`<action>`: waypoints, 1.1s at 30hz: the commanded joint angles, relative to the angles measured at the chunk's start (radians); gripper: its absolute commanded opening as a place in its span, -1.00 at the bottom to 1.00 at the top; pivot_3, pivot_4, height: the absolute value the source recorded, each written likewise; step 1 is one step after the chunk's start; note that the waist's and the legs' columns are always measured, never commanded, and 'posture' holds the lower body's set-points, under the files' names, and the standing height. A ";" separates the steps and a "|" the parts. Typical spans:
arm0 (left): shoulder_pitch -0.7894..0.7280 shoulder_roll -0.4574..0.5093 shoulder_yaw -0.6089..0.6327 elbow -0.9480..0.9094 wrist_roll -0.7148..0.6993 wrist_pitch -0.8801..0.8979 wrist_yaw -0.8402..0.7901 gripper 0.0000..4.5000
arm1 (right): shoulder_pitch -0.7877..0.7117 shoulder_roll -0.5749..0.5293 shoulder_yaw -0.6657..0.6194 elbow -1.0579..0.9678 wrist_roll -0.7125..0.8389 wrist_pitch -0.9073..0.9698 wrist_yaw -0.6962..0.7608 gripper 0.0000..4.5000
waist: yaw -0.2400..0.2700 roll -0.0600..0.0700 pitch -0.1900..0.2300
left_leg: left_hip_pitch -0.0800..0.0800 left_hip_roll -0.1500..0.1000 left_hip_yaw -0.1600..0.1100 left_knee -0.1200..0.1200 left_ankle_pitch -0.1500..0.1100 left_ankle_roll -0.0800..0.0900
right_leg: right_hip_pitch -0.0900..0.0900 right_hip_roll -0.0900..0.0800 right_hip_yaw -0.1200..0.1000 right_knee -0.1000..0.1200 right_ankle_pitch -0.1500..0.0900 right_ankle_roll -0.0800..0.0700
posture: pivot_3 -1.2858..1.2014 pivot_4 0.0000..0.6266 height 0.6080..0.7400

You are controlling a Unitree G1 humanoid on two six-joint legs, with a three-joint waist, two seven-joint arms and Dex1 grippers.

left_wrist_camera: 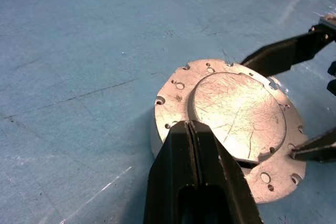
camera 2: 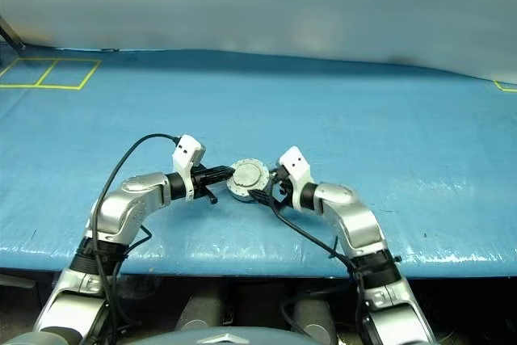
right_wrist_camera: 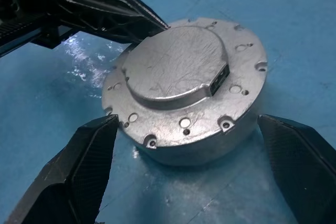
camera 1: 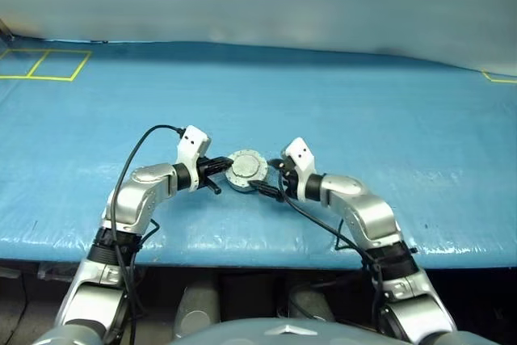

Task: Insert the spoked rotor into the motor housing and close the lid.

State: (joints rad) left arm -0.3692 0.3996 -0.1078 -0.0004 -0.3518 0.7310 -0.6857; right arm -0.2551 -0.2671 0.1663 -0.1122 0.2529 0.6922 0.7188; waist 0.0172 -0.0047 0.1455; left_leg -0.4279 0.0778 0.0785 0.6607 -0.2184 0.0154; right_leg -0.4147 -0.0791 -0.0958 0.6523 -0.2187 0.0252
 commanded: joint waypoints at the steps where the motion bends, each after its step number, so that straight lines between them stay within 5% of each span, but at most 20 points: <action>1: 0.023 -0.008 -0.049 0.043 0.021 0.014 -0.011 -1.00 | 0.023 0.011 -0.045 -0.103 0.060 0.045 -0.036 0.98 | -0.001 0.000 0.000 | 0.000 0.000 0.000 0.000 0.000 0.000 | 0.000 0.000 0.000 0.000 0.000 0.000 | 0.03 -0.52 1.00; 8: 0.017 -0.015 -0.049 0.047 0.027 0.001 -0.013 -1.00 | 0.073 0.240 -0.284 -0.206 0.240 0.228 -0.325 0.98 | 0.002 0.000 0.000 | -0.001 0.000 -0.002 -0.001 0.000 0.000 | -0.002 0.001 -0.002 -0.004 0.000 0.000 | 0.03 -0.52 1.00; 17: 0.022 -0.009 -0.044 0.043 0.036 -0.010 -0.022 -1.00 | 0.096 0.451 -0.373 -0.212 0.386 0.389 -0.553 0.98 | 0.002 0.001 0.000 | -0.003 -0.001 -0.001 -0.004 -0.001 0.002 | -0.002 0.000 -0.001 -0.009 0.001 0.002 | 0.03 -0.52 1.00; 33: 0.031 -0.006 -0.041 0.038 0.040 -0.018 -0.021 -1.00 | 0.134 0.523 -0.337 -0.155 0.823 0.406 -0.762 0.98 | -0.003 0.001 0.000 | -0.003 0.000 -0.001 -0.005 -0.001 0.002 | -0.002 0.001 -0.001 -0.009 0.001 0.002 | 0.03 -0.52 1.00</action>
State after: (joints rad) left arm -0.3641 0.3958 -0.1094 0.0108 -0.3296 0.6909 -0.7029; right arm -0.1310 0.0813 -0.1984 -0.2619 1.0279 1.1217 -0.0298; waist 0.0139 -0.0036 0.1458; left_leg -0.4306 0.0774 0.0771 0.6559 -0.2195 0.0172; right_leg -0.4164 -0.0784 -0.0967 0.6431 -0.2173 0.0276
